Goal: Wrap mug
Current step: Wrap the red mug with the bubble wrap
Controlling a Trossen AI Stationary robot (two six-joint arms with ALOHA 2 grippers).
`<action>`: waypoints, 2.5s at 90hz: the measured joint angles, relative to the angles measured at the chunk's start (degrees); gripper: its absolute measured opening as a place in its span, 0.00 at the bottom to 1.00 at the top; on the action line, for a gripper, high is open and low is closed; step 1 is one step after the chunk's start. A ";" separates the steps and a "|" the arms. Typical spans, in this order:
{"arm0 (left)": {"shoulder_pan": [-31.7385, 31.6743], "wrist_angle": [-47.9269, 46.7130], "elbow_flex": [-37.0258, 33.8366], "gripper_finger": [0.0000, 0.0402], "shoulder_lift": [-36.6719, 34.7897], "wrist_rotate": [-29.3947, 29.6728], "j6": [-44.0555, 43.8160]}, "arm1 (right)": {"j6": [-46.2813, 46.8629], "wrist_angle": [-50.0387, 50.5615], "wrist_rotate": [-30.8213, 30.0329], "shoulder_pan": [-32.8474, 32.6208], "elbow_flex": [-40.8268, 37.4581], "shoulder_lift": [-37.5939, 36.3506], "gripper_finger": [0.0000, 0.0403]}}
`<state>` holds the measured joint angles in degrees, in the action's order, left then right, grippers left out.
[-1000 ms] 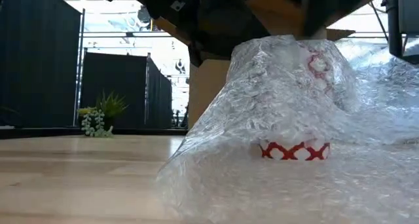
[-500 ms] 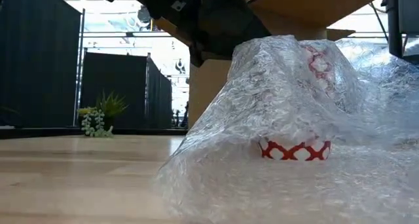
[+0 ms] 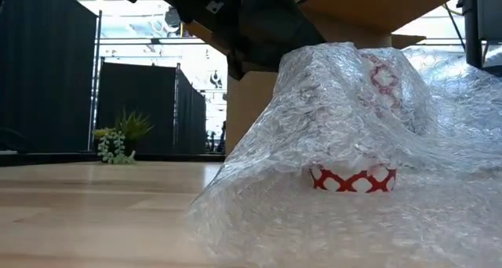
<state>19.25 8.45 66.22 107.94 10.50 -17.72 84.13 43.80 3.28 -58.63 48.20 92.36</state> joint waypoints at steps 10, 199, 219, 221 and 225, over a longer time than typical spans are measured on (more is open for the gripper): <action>0.00 0.04 0.00 0.35 0.00 0.00 0.00 | -3.77 -2.49 -7.64 0.46 -0.15 -0.02 0.39; -0.67 3.87 -0.01 0.35 -1.20 1.58 0.31 | -59.93 -29.36 -30.20 27.67 8.33 2.84 0.00; -1.81 9.45 0.37 0.35 5.35 -2.00 -4.25 | -61.32 -29.58 -29.93 28.00 8.26 2.86 0.00; -1.81 9.45 0.37 0.35 5.54 -2.01 -4.24 | -61.30 -29.60 -29.87 28.07 8.26 2.83 0.00; -1.81 9.08 0.37 0.35 5.60 -1.99 -4.26 | -61.26 -29.57 -29.47 28.15 8.24 2.59 0.00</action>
<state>17.43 17.53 66.59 113.54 8.51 -21.98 22.87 14.23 -26.18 -30.48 56.45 94.94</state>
